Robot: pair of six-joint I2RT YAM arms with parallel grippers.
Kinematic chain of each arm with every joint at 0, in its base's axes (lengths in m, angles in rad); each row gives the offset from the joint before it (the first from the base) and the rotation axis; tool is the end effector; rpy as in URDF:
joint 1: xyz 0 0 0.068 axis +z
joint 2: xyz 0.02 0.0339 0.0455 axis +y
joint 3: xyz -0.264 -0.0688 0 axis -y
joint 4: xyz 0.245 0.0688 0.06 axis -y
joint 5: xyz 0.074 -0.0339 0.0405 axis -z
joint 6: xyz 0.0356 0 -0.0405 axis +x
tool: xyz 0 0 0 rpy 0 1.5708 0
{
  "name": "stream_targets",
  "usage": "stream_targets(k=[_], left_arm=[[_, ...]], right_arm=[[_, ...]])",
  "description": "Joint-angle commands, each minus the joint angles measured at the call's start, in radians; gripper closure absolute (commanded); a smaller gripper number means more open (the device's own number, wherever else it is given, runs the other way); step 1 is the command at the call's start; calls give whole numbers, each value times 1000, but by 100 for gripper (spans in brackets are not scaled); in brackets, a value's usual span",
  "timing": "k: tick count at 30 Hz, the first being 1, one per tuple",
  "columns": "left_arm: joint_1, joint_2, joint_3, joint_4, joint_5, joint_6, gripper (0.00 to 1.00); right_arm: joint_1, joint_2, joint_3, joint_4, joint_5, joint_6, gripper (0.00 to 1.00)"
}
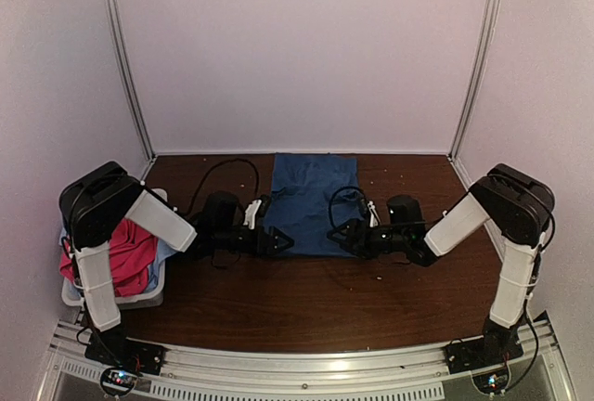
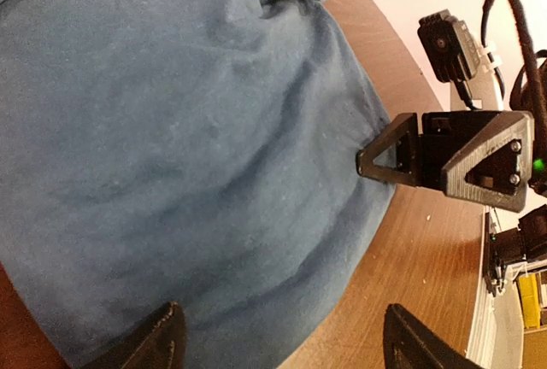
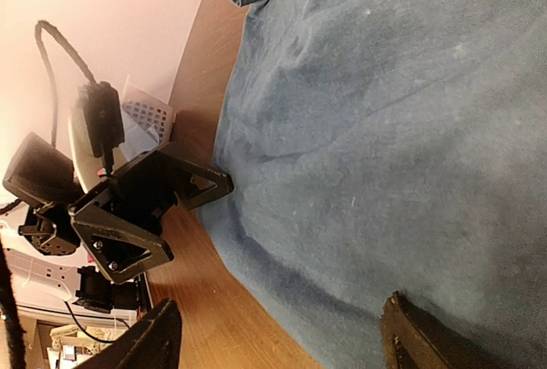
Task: Fold and stack the mixed laundry pile
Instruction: Smooth out the 2/3-rectangle-folded T-shirt at the center of the board, then pick up the 2/3-rectangle-folded T-shirt from the center of the board.
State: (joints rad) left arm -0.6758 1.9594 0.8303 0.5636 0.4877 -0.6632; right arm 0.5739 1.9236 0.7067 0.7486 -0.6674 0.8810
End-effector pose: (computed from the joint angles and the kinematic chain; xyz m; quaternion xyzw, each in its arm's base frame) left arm 0.2767 -0.2432 0.1055 0.1217 0.8496 -0.4560 0.2353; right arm 0.2764 0.2049 0.1062 -0.0464 0.8216 0.5375 0.1841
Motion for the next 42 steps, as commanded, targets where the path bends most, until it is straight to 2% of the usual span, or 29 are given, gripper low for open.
stream_targets(k=[1,4,7,9,11,15,17,20,25,32,38,42], left_arm=[[2,-38,-131,58,-20,-46,19],[1,-96,-216,69,-28,-47,19],[-21,-206,-250,31,-28,-16,20],[-28,-276,-218,-72,-52,33,19],[-27,-320,-157,-158,-71,75,19],[-11,-277,16,-294,-85,137,22],[5,-230,75,-310,-66,142,30],[3,-211,144,-439,-141,210,44],[4,-271,62,-533,-265,203,57],[4,-239,-56,-460,-242,160,64],[-1,-200,-96,-333,-124,109,68],[-20,-187,-103,-291,-104,103,68]], right_arm=[[-18,-5,-139,3,31,42,19],[-11,-49,-234,62,16,71,21],[5,-169,-286,79,-7,79,21],[10,-269,-265,-17,3,33,21],[7,-344,-192,-181,35,-54,20],[-30,-331,-21,-403,60,-211,20],[-48,-282,52,-459,42,-260,24],[-52,-269,117,-598,81,-334,35],[-53,-364,18,-657,148,-346,48],[-79,-334,-71,-660,209,-352,63],[-80,-265,-95,-556,140,-299,68],[-80,-253,-111,-505,112,-271,68]])
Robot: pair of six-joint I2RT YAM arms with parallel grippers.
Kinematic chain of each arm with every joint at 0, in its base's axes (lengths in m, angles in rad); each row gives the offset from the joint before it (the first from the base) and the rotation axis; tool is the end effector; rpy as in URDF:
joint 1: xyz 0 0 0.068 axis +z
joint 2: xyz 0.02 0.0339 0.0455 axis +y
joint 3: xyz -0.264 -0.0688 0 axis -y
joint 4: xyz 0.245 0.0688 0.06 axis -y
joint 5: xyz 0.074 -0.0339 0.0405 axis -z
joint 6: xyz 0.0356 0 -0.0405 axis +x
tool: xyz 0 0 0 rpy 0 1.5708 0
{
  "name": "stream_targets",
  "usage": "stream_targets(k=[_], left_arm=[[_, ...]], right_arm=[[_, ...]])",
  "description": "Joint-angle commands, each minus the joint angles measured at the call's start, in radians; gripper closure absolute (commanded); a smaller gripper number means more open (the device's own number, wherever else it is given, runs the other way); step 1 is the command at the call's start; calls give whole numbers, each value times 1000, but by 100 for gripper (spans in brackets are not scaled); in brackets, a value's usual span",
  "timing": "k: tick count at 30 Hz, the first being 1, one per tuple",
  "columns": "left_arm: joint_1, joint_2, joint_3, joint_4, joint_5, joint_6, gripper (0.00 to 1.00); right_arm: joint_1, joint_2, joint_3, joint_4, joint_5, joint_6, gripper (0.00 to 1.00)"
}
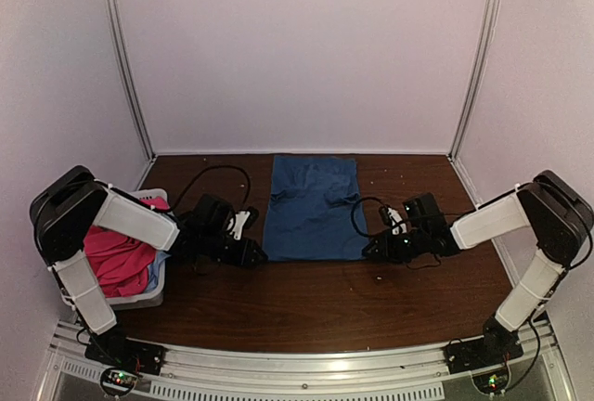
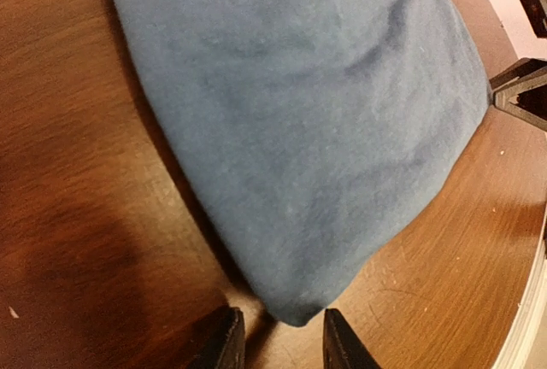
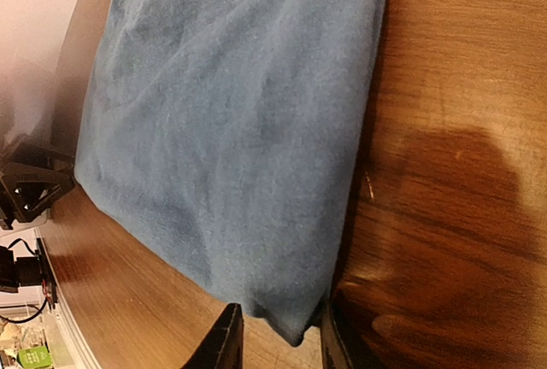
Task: Fold and stack the mixed laundry pile
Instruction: Pick up the 2/3-rectangle-folded T-shirt from the center of the board.
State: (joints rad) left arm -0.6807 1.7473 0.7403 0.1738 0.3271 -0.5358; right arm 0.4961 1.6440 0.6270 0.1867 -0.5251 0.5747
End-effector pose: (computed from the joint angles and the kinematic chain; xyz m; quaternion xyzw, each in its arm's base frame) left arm 0.2418 -0.2106 0.1187 0.1252 0.9137 -0.3279 0.2051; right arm 0.2465 0.1537 0.1226 -0.0585 0.9033 0.3864 0.1771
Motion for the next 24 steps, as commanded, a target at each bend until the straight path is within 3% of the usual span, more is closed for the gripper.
stream_targets(k=[1,5,11,17,24], left_arm=[[-16,32,-11,106,60,-26,68],[-16,69,5,123,54,-28,72],[-16,40,-20,148,77,-46,100],[-66,-101,-70,58,86,-14,100],[-200,-418,-177,-108,56,-42,100]], right_arm=[[-2,33,-31,66,-41,41,68],[-2,64,-31,113,-71,62,71],[-2,29,-52,112,-78,73,100],[32,-125,-123,54,-93,113,100],[164,-507,-248,-92,-39,257,100]])
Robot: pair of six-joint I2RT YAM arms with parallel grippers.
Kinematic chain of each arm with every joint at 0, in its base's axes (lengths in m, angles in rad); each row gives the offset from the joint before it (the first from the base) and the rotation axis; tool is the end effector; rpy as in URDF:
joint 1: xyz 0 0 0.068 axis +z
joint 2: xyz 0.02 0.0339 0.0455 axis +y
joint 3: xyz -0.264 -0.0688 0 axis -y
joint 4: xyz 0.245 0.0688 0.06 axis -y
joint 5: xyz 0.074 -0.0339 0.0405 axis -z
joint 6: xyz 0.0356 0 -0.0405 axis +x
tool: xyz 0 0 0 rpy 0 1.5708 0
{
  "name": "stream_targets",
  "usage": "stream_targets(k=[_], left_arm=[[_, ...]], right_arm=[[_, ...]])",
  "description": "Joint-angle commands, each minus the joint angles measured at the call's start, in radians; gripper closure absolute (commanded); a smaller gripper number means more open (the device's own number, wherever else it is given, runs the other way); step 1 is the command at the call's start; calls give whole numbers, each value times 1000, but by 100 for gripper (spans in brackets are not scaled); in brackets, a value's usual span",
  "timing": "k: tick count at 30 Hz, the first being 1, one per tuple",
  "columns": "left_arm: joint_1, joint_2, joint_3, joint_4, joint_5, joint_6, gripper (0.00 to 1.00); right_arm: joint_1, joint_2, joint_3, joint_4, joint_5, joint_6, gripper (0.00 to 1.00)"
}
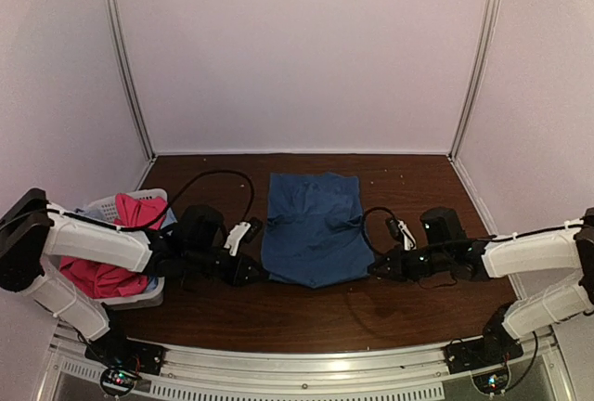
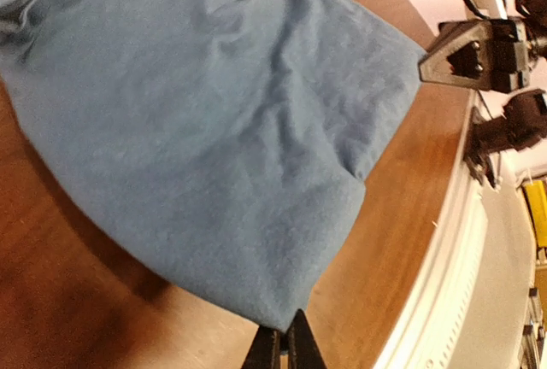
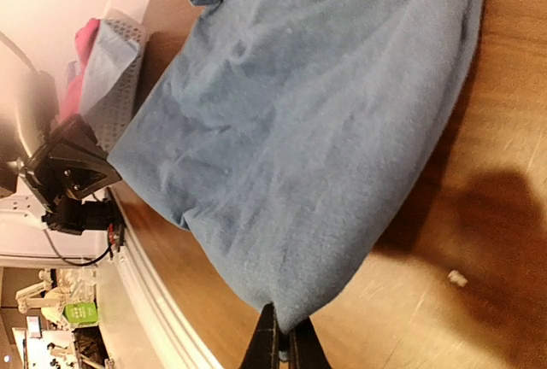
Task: Fold and stack the mixed laundry pile
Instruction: Pick up the 2/3-rectangle-folded T-shirt from the center of the board, then fold the 2/3-rectangle-folded T-shirt at the center of the board.
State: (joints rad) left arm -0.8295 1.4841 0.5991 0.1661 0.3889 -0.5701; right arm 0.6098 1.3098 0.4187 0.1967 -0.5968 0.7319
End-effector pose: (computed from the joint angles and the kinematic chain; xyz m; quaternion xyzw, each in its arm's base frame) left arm 0.1786 -0.2151 0.1545 0.1947 0.8757 -0.3957 0.1968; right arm 0.1788 0.1493 0.1495 -0.0717 0.8715 0.4606 0.1522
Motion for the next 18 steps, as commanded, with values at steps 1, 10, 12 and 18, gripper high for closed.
stream_targets(k=[1,10,12,18], left_arm=[[-52,-194,-37,-125,-13,-14,100],[0,-271,177,-377,-169,39,100],[60,-251,211,-368,-170,44,100],[193,-75,385,-340,-156,115,100]], right_arm=[[55,-219,-34,-143,45,112,100],[-4,-238,214,-398,121,-17,100],[-36,-178,279,-399,119,-62,100],[-152,63,483,-359,74,-180,100]])
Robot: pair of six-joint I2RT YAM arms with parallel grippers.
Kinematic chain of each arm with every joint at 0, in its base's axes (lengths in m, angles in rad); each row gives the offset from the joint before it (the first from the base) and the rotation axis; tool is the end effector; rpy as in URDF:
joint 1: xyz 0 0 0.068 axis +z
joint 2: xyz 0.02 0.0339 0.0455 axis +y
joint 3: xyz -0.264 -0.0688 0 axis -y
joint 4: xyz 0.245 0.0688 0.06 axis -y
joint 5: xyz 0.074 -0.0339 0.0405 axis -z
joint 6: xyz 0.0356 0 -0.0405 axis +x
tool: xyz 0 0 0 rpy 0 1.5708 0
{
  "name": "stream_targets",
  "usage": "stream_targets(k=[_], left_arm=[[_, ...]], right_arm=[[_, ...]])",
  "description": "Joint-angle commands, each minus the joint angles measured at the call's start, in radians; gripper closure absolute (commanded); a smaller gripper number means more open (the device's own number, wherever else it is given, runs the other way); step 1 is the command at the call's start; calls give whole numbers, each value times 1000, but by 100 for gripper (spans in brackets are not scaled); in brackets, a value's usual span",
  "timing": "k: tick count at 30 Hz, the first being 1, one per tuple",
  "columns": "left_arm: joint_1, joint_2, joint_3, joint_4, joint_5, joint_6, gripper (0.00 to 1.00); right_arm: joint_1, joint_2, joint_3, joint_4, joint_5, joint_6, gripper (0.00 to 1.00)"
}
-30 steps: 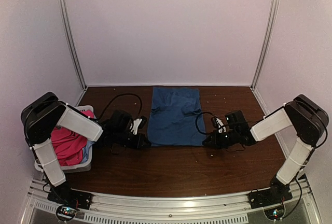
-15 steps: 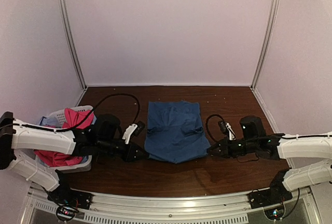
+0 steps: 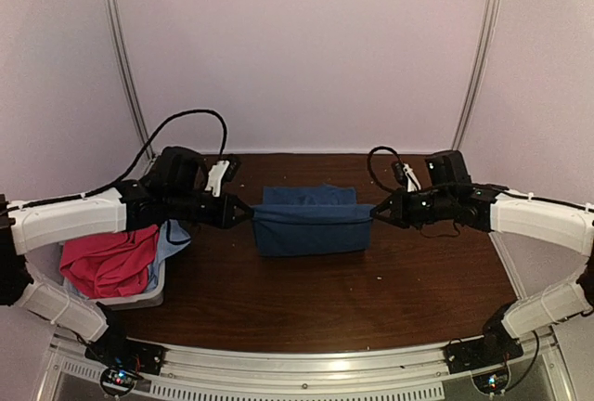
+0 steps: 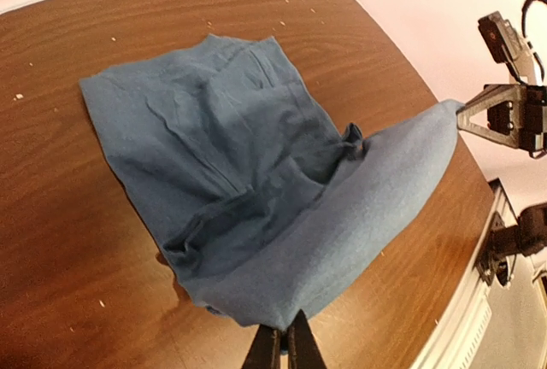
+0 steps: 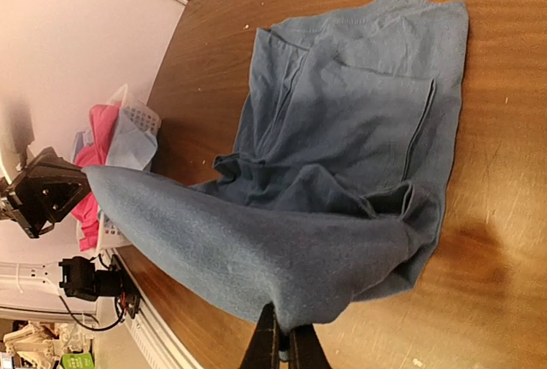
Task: Fold and stack the mixed laundry pile
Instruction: Fold the 2/3-rectangle-folded T-shirt at the center of the board, then move the 2/3-rectangle-folded T-shirt to the center of the board.
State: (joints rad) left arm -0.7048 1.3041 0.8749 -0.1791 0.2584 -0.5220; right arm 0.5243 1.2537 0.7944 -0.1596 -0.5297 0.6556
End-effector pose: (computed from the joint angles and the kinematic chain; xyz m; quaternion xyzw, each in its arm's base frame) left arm 0.2128 -0.1930 0.2588 0.1396 0.8699 -0.3576 0.3096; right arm 0.2240 0.1503 0.2488 -0.0634 0.8639 0.4394 0.2380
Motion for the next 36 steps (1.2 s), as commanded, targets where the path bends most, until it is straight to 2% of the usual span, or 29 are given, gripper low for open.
stream_targets(k=[1,12,17,23,27,31,36], left_arm=[[80,143,147,12,-25,78,100],[197,633,546,82,-29,135,100],[235,829,667,101,-29,139,100],[243,1012,763,116,9,128,100],[227,1002,706,120,20,131,100],[188,890,525,165,8,135,100],[131,686,191,253,-6,97,100]], right_arm=[[-81,164,143,12,-6,-116,100],[-204,632,516,187,-116,-127,100],[-226,887,680,241,-145,-124,100],[-228,1081,753,294,-129,-99,100],[-220,1061,693,296,-129,-100,100],[-190,929,477,344,-127,-85,100],[-132,681,96,468,-114,-15,100]])
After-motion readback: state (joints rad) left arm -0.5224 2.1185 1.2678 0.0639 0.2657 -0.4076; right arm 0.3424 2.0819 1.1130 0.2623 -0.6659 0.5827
